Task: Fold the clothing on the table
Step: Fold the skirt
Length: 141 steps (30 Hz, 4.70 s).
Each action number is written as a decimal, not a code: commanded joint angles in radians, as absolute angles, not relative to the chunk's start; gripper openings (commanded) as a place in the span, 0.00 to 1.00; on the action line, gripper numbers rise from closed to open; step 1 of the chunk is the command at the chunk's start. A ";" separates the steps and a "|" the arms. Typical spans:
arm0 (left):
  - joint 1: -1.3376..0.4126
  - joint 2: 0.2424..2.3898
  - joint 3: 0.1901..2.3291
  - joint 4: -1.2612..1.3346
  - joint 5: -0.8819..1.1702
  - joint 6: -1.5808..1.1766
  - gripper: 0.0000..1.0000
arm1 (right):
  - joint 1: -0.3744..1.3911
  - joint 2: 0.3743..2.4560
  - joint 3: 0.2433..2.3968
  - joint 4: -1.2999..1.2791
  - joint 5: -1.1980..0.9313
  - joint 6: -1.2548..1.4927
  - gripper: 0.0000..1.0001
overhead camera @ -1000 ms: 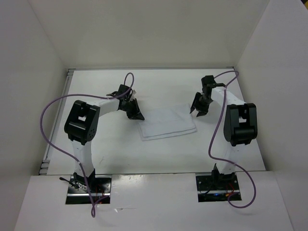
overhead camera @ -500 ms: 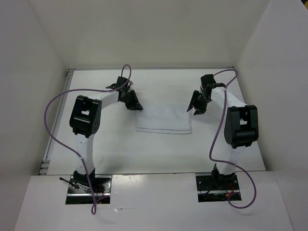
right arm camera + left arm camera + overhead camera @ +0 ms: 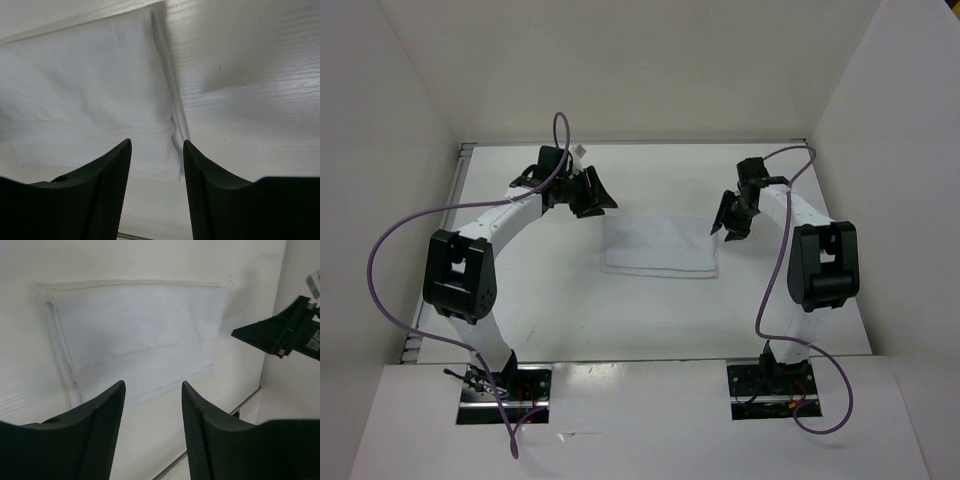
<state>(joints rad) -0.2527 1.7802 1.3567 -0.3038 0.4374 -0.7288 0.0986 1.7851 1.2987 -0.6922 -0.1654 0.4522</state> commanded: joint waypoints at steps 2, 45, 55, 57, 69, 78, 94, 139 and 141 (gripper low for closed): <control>-0.278 1.738 1.338 -0.296 0.494 -0.699 0.57 | 0.106 1.815 1.259 -0.640 -0.166 0.454 0.52; -0.483 2.207 1.750 -0.321 0.296 -0.709 0.00 | 0.181 1.746 1.160 -0.601 -0.225 0.491 0.00; -0.511 2.328 1.844 -0.362 0.269 -0.752 0.00 | 0.190 1.766 1.169 -0.601 -0.235 0.491 0.00; -0.511 2.339 1.862 -0.373 0.233 -0.743 0.00 | 0.190 1.757 1.181 -0.610 -0.235 0.491 0.00; -0.561 2.404 1.953 -0.463 0.172 -0.712 0.00 | 0.265 1.545 1.305 -0.652 -0.296 0.509 0.00; -0.562 2.329 1.950 -0.474 0.204 -0.712 0.08 | 0.284 1.545 1.339 -0.670 -0.288 0.509 0.00; -0.339 1.970 1.508 -0.474 -0.024 -0.719 0.14 | 0.284 1.563 1.348 -0.703 -0.288 0.473 0.00; -0.357 1.970 1.307 -0.410 0.090 -0.729 0.09 | 0.581 2.083 1.717 -0.620 -0.416 0.523 0.00; -0.357 1.970 1.307 -0.410 0.091 -0.729 0.09 | 0.592 2.101 1.750 -0.620 -0.416 0.523 0.00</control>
<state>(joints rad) -0.3550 1.9759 1.3216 -0.3904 0.0788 -0.7372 0.5674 2.0693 1.6833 -0.6640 -0.3859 0.5144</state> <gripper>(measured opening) 0.095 0.025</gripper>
